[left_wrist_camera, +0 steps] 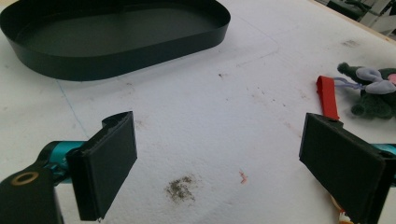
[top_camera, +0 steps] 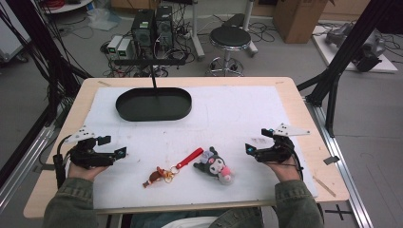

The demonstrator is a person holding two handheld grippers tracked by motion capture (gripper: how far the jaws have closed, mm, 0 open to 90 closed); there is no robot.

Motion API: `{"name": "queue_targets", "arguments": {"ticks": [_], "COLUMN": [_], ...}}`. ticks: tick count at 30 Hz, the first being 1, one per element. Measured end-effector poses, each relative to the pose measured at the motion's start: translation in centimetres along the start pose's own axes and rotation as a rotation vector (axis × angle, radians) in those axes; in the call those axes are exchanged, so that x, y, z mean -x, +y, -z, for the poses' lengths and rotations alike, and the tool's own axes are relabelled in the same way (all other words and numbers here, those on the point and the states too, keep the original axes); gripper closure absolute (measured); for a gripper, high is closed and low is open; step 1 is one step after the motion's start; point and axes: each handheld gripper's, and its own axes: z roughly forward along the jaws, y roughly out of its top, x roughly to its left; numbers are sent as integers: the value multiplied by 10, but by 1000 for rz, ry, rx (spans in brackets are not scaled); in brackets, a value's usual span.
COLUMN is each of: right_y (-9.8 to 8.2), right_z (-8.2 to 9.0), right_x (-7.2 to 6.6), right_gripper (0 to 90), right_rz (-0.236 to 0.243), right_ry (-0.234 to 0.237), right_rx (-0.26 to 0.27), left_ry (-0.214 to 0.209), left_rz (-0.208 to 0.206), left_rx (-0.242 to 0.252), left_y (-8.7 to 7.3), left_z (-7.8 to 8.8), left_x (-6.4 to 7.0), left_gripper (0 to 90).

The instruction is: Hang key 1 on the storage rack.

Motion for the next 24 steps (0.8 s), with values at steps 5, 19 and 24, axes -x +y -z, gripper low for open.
{"name": "queue_targets", "arguments": {"ticks": [5, 19, 24], "right_y": [1, 0, 0], "right_z": [1, -1, -2], "right_x": [0, 1, 2], "right_gripper": [5, 4, 5], "right_rz": [3, 8, -1], "right_ry": [-23, -12, -15], "right_rx": [18, 10, -3], "left_ry": [3, 14, 19], "left_rz": [-9, 1, 9], "left_rx": [-13, -37, -45], "left_y": [-1, -3, -4], "left_z": [-3, -3, -5], "left_x": [2, 2, -1], "left_gripper": [115, 115, 115]}}
